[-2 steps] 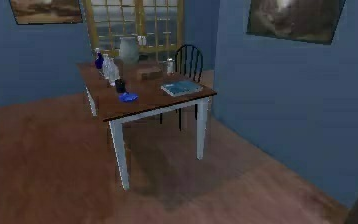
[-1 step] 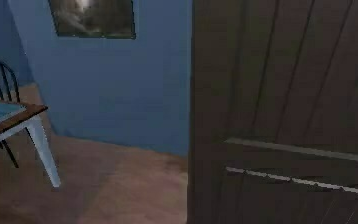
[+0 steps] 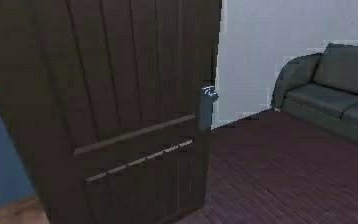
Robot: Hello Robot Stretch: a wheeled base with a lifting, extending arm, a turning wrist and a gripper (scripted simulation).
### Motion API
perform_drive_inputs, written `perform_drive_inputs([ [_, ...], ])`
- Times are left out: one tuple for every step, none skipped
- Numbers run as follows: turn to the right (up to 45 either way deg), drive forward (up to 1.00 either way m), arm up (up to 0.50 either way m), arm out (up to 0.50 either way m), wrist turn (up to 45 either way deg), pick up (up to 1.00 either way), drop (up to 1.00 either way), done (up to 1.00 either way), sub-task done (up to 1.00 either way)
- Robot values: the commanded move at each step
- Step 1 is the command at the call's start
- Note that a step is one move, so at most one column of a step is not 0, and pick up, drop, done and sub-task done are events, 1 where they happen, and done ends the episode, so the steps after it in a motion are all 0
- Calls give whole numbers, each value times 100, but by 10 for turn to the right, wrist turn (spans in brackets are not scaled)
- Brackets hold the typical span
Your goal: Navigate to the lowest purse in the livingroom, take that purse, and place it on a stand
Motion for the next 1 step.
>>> perform_drive_inputs([
  [450,0,0,0,0,0,0,0,0],
])
